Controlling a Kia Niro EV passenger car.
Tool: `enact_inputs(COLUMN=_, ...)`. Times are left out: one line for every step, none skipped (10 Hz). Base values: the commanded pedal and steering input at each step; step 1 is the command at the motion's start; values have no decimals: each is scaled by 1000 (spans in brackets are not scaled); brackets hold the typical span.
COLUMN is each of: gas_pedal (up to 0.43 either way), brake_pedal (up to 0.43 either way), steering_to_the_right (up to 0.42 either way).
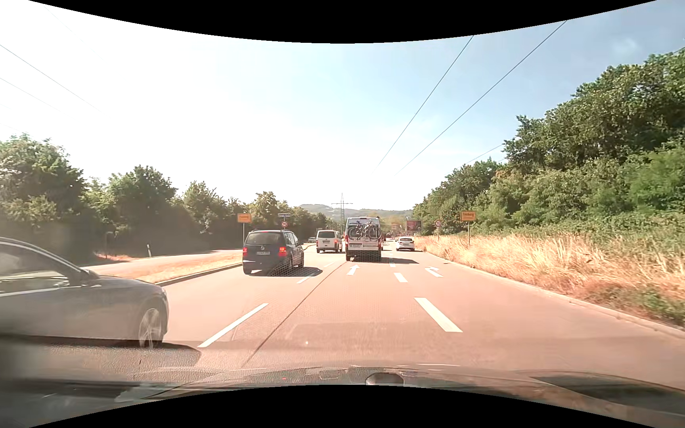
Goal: Follow the waypoints while adhering to traffic rules and regulations
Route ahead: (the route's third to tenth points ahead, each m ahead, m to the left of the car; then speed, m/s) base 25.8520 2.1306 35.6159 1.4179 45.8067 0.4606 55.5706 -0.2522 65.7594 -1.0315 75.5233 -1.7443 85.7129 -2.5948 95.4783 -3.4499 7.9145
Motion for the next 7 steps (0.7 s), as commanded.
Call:
enact_inputs(gas_pedal=0, brake_pedal=0, steering_to_the_right=7)
enact_inputs(gas_pedal=0, brake_pedal=0, steering_to_the_right=8)
enact_inputs(gas_pedal=0, brake_pedal=0, steering_to_the_right=9)
enact_inputs(gas_pedal=0, brake_pedal=0, steering_to_the_right=10)
enact_inputs(gas_pedal=0, brake_pedal=0, steering_to_the_right=10)
enact_inputs(gas_pedal=0, brake_pedal=0, steering_to_the_right=10)
enact_inputs(gas_pedal=0, brake_pedal=0, steering_to_the_right=11)
